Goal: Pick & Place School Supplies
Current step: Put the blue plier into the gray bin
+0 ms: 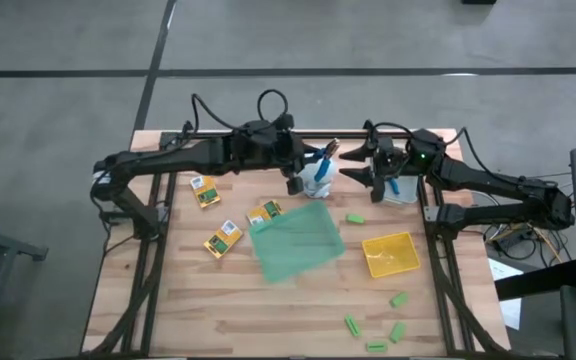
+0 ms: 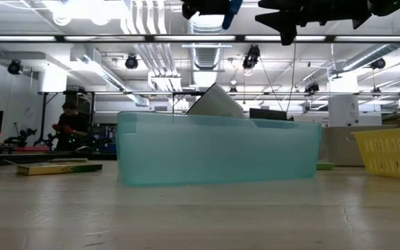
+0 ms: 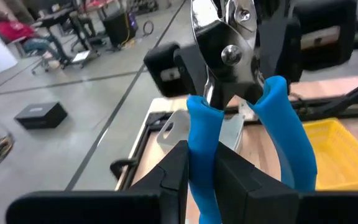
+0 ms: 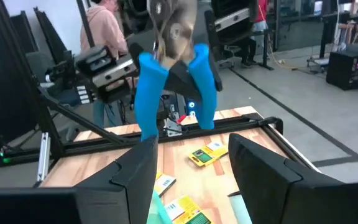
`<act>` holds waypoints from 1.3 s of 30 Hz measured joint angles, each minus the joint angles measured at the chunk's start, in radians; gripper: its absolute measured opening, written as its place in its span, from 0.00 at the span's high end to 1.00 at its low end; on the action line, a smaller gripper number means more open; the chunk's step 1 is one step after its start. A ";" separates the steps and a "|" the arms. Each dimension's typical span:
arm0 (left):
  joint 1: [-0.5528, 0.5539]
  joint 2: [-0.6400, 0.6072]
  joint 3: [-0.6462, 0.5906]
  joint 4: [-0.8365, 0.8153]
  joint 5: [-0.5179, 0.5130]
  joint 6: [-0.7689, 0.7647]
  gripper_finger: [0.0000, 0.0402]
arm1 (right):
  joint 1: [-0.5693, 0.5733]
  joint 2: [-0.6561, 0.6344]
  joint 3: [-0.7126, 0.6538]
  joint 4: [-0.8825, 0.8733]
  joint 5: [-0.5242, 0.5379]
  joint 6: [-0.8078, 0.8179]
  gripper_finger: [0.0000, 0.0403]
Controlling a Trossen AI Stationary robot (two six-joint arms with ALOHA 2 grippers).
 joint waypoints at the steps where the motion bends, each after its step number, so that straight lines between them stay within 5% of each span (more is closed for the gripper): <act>1: 0.002 0.002 0.000 0.014 0.012 0.000 0.86 | 0.003 0.002 0.000 0.002 0.001 -0.004 0.52; 10: 0.006 0.007 0.000 0.036 0.019 0.008 0.86 | 0.023 0.124 0.001 0.200 0.001 0.005 0.52; 22: 0.011 0.006 0.000 0.013 0.025 0.018 0.86 | 0.035 0.264 0.058 0.205 -0.032 0.005 0.52; 39: 0.018 -0.027 0.006 0.001 -0.021 0.108 0.86 | 0.040 0.266 0.072 0.148 -0.062 0.013 0.52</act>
